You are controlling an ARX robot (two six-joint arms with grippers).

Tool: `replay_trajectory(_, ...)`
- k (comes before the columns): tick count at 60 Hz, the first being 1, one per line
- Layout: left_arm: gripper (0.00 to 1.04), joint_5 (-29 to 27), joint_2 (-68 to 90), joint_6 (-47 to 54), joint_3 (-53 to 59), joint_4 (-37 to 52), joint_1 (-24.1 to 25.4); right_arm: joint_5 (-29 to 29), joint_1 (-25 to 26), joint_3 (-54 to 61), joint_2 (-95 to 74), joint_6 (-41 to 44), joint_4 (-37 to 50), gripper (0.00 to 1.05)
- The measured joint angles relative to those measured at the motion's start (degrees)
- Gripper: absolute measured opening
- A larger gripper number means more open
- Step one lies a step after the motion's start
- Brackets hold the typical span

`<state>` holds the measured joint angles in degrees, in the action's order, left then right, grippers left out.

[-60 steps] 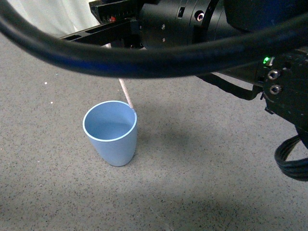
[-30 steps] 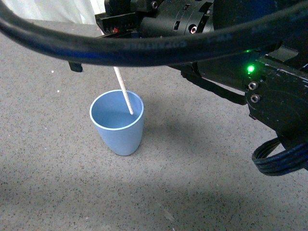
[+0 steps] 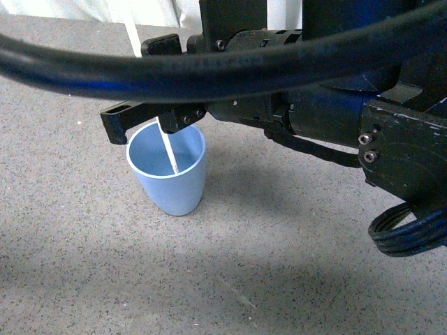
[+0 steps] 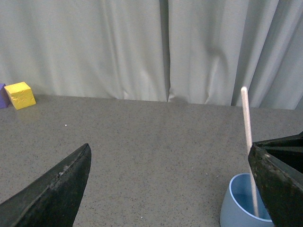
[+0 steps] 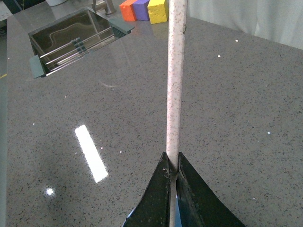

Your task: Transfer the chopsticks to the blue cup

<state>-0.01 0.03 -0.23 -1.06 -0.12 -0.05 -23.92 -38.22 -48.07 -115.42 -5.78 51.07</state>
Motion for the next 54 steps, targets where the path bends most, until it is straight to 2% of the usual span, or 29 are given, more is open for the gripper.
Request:
replay_trajectory(17,0.98,0.00,-0.02,0.00,0.00,0.00,0.00,-0.44,0.07,0.59,0.02,-0.31,1.81,0.65)
replay_trajectory(27,0.98,0.00,0.00,0.00,0.00,0.00,0.00,4.87,1.55,3.56,2.60,-2.16,5.40,0.95)
replay_trajectory(29,0.98,0.00,0.00,0.00,0.00,0.00,0.00,6.40,2.08,4.33,3.58,-2.84,5.18,0.97)
replay_trajectory(41,0.98,0.00,-0.02,0.00,0.00,0.00,0.00,14.67,6.71,10.51,11.61,-2.71,-2.32,0.95)
replay_trajectory(54,0.98,0.00,0.00,0.00,0.00,0.00,0.00,19.04,14.27,16.98,18.36,-0.24,-10.47,0.95)
